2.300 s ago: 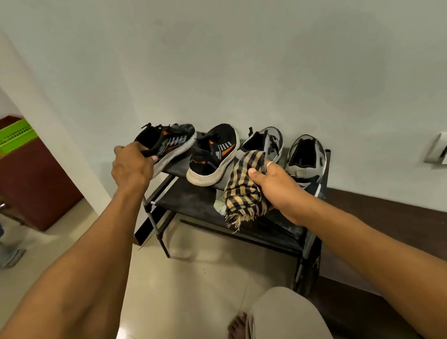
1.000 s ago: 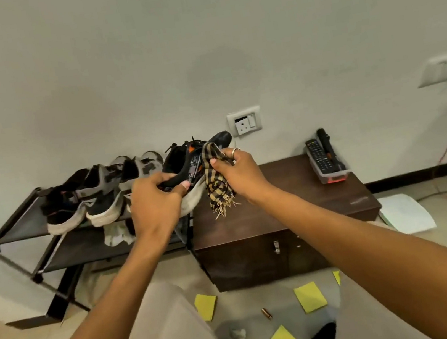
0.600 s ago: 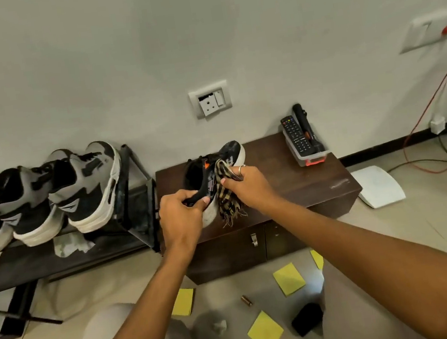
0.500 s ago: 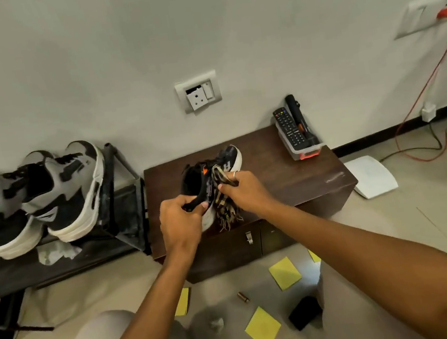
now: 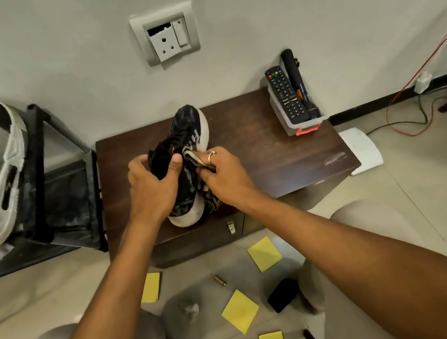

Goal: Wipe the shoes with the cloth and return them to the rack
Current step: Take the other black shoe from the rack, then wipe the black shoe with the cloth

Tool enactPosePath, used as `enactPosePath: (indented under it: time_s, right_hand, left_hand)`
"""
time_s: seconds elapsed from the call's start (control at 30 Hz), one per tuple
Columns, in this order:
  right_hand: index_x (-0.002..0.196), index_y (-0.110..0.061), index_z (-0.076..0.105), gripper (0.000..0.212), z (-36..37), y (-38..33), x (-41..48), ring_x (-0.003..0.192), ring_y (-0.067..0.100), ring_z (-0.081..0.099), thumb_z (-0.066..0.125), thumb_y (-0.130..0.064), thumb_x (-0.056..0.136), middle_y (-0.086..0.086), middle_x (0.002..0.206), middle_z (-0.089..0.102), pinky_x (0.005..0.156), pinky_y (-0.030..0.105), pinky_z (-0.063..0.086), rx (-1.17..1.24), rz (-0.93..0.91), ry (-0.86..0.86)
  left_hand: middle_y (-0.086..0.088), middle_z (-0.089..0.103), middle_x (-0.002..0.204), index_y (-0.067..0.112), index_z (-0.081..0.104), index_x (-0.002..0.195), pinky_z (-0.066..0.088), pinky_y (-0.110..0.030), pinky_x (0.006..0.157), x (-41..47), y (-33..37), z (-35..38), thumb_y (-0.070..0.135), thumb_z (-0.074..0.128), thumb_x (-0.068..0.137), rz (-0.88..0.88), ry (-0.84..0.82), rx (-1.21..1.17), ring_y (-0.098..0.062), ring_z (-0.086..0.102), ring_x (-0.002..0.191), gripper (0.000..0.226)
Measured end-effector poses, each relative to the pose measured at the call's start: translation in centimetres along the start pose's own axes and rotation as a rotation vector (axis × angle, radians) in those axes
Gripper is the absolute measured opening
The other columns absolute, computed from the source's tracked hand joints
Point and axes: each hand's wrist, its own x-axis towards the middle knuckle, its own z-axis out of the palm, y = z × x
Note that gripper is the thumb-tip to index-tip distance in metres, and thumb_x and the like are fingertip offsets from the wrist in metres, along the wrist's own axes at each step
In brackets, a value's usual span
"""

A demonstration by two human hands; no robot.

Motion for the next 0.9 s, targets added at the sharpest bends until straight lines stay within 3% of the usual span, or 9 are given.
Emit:
enactPosePath:
  time_s: [0.13,0.2,0.3,0.4,0.5,0.7,0.8,0.9]
  right_hand:
    - [0.124,-0.014,0.069,0.027,0.5,0.9,0.7,0.096,0.006,0.054,0.061,-0.014,0.098,-0.002,0.114,0.056,0.072,0.005,0.038,-0.016,-0.002,0.035]
    - [0.122,-0.014,0.070,0.025,0.7,1.0,0.9,0.096,0.007,0.056,0.063,-0.015,0.098,-0.002,0.113,0.056,0.072,0.005,0.040,-0.009,-0.004,0.031]
    - [0.128,-0.019,0.070,0.032,1.0,1.3,0.8,0.097,0.008,0.056,0.063,-0.015,0.097,-0.003,0.108,0.054,0.076,0.007,0.043,0.018,0.014,0.010]
    - [0.127,-0.018,0.071,0.033,0.7,1.8,-0.1,0.088,0.004,0.053,0.064,-0.013,0.095,-0.008,0.098,0.049,0.071,0.010,0.040,0.017,0.067,-0.036]
    - [0.111,-0.015,0.078,0.024,0.3,2.0,-1.5,0.078,0.005,0.054,0.068,-0.014,0.089,-0.012,0.087,0.046,0.069,0.016,0.041,0.030,0.094,-0.097]
    - [0.084,-0.022,0.075,0.011,0.0,2.4,-1.7,0.076,0.011,0.055,0.070,-0.012,0.088,-0.003,0.088,0.051,0.066,0.021,0.041,-0.006,0.019,-0.120]
    - [0.112,-0.012,0.075,0.022,0.5,2.7,-0.5,0.086,0.014,0.057,0.065,-0.008,0.092,0.000,0.099,0.054,0.075,0.023,0.048,-0.101,-0.025,-0.021]
    - [0.122,-0.012,0.072,0.030,0.4,2.4,1.3,0.087,0.011,0.055,0.063,-0.007,0.094,0.001,0.102,0.054,0.075,0.017,0.045,-0.115,-0.026,0.058]
  left_hand:
    - [-0.009,0.038,0.144,0.016,0.041,0.138,0.031,-0.050,0.112,2.2,0.8,1.5,0.076,0.037,0.093,-0.026,-0.026,0.090,-0.030,0.028,0.140,0.075]
    - [-0.007,0.042,0.138,0.015,0.042,0.130,0.037,-0.044,0.105,2.8,0.9,2.0,0.070,0.035,0.098,-0.027,-0.036,0.063,-0.027,0.036,0.134,0.064]
    - [-0.002,0.051,0.124,0.018,0.038,0.130,0.040,-0.028,0.078,2.6,1.0,3.3,0.058,0.034,0.105,-0.016,-0.081,-0.013,-0.022,0.053,0.113,0.047]
    - [-0.005,0.055,0.136,0.018,0.035,0.145,0.037,-0.032,0.084,2.2,1.1,4.3,0.049,0.037,0.108,0.040,-0.099,-0.006,-0.026,0.055,0.122,0.049]
    - [-0.010,0.052,0.144,0.015,0.035,0.149,0.037,-0.035,0.088,2.4,1.0,4.6,0.044,0.037,0.109,0.073,-0.111,0.043,-0.032,0.052,0.129,0.050]
    - [-0.011,0.058,0.133,0.012,0.040,0.142,0.035,-0.035,0.082,2.9,0.6,4.6,0.042,0.036,0.109,0.047,-0.141,0.071,-0.032,0.055,0.120,0.045]
    - [-0.012,0.058,0.129,0.009,0.040,0.140,0.034,-0.036,0.078,2.8,0.8,4.8,0.042,0.035,0.110,0.034,-0.145,0.085,-0.032,0.055,0.117,0.044]
    - [-0.012,0.055,0.135,0.009,0.039,0.142,0.036,-0.037,0.081,2.9,0.7,4.8,0.042,0.034,0.110,0.036,-0.151,0.076,-0.033,0.054,0.121,0.047]
